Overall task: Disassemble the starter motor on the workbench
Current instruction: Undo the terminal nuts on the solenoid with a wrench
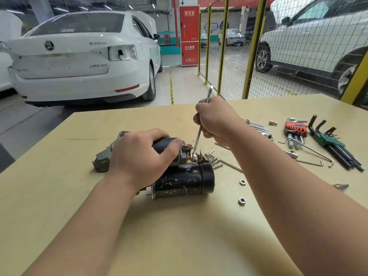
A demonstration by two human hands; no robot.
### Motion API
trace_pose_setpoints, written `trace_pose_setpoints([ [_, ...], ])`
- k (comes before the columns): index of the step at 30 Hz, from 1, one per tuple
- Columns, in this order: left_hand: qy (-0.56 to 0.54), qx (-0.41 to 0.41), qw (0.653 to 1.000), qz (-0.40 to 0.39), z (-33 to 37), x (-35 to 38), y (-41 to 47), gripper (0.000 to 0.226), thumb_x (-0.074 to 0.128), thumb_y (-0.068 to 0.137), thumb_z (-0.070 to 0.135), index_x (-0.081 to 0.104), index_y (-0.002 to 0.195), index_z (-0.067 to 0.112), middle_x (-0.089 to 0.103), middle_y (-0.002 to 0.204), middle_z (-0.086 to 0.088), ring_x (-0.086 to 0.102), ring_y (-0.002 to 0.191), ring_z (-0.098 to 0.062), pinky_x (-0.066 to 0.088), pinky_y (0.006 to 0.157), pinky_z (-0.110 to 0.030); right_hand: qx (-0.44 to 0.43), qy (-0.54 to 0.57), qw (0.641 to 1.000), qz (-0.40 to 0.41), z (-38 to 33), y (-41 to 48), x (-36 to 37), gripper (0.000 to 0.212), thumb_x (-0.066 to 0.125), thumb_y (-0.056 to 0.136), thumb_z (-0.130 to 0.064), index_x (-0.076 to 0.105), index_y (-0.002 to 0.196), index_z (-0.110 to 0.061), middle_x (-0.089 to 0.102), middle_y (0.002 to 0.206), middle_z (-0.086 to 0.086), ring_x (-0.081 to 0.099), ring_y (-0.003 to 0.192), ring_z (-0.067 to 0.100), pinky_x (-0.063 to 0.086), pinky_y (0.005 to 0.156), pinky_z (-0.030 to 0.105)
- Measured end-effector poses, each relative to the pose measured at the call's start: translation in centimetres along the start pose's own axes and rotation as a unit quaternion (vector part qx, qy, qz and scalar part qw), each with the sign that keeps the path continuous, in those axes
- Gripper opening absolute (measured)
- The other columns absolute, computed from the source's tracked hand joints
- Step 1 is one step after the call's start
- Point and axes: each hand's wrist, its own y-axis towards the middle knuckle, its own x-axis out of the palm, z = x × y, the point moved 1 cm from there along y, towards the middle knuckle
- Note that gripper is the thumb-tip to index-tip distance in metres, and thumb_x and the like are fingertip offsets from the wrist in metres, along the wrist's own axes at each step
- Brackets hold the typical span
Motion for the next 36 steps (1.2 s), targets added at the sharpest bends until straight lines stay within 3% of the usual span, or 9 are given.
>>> trace_pose_setpoints([
  [8,0.012,0.015,1.0,0.015,0.4,0.0,-0.1,0.05,0.042,0.076,0.061,0.074,0.08,0.022,0.07,0.069,0.007,0.062,0.066,-0.019,0.051,0.062,-0.033,0.104,0.051,0.993,-0.01,0.8,0.9,1.0,0.033,0.032,0.089,0.005,0.039,0.06,-0.008,0.045,0.067,0.014,0.03,0.046,0.017,0.022,0.04,0.018],
  [13,0.018,0.007,1.0,0.017,0.5,-0.1,-0.1,0.051,0.042,0.074,0.061,0.075,0.08,0.022,0.07,0.069,0.006,0.062,0.067,-0.02,0.052,0.062,-0.034,0.119,0.155,0.98,-0.033,1.8,0.7,1.2,0.032,0.027,0.089,0.005,0.034,0.063,-0.011,0.039,0.059,0.01,0.023,0.028,0.011,0.02,0.037,0.015],
  [17,0.02,-0.003,1.0,0.005,0.4,0.0,0.0,0.053,0.04,0.073,0.064,0.074,0.083,0.025,0.07,0.072,0.007,0.062,0.07,-0.019,0.052,0.065,-0.033,0.009,0.21,0.977,-0.021,0.4,-0.3,0.5,0.025,0.032,0.097,-0.006,0.04,0.074,-0.013,0.043,0.058,0.006,0.027,0.038,0.012,0.02,0.04,0.021],
  [21,0.016,-0.013,1.0,0.003,0.0,0.1,0.2,0.052,0.04,0.073,0.066,0.073,0.082,0.028,0.069,0.07,0.011,0.061,0.07,-0.017,0.051,0.065,-0.03,-0.258,0.165,0.95,0.061,-0.6,-5.0,-1.0,0.013,0.041,0.095,-0.009,0.044,0.084,-0.015,0.05,0.06,0.003,0.041,0.042,0.008,0.033,0.042,0.02],
  [24,0.015,-0.026,1.0,0.006,-0.2,0.3,0.2,0.051,0.04,0.071,0.068,0.072,0.079,0.03,0.068,0.067,0.012,0.06,0.068,-0.014,0.047,0.062,-0.027,-0.395,0.057,0.917,0.002,2.2,-9.8,-1.4,0.014,0.041,0.092,-0.02,0.05,0.082,-0.019,0.053,0.064,-0.003,0.053,0.054,0.01,0.04,0.052,0.025],
  [26,0.02,-0.029,0.999,0.004,-0.4,0.4,0.3,0.05,0.04,0.071,0.069,0.071,0.078,0.031,0.066,0.065,0.013,0.057,0.066,-0.011,0.045,0.058,-0.023,-0.364,-0.011,0.931,-0.033,4.2,-10.9,-1.2,0.023,0.038,0.092,-0.031,0.057,0.086,-0.018,0.059,0.068,-0.003,0.059,0.064,0.014,0.047,0.058,0.034],
  [29,0.02,-0.032,0.999,-0.001,-0.5,0.4,0.3,0.05,0.039,0.071,0.07,0.07,0.078,0.032,0.064,0.064,0.016,0.055,0.065,-0.009,0.041,0.057,-0.016,-0.269,0.013,0.96,-0.073,5.0,-10.3,-0.6,0.027,0.044,0.087,-0.037,0.061,0.091,-0.017,0.064,0.076,0.002,0.062,0.071,0.019,0.05,0.066,0.045],
  [33,0.014,-0.022,1.0,-0.009,-0.4,0.3,0.2,0.05,0.038,0.072,0.071,0.07,0.078,0.033,0.064,0.065,0.016,0.056,0.065,-0.008,0.041,0.056,-0.017,-0.307,0.025,0.946,-0.101,5.0,-9.5,-1.2,0.033,0.043,0.089,-0.03,0.062,0.071,-0.01,0.061,0.071,0.005,0.057,0.065,0.016,0.047,0.061,0.033],
  [36,0.003,-0.017,1.0,-0.02,-0.4,0.3,0.2,0.049,0.039,0.072,0.071,0.07,0.079,0.034,0.065,0.066,0.017,0.058,0.067,-0.007,0.045,0.059,-0.021,-0.242,0.18,0.949,-0.091,4.4,-9.0,-1.8,0.038,0.038,0.089,-0.034,0.053,0.056,-0.023,0.049,0.051,0.008,0.044,0.048,0.016,0.038,0.053,0.028],
])
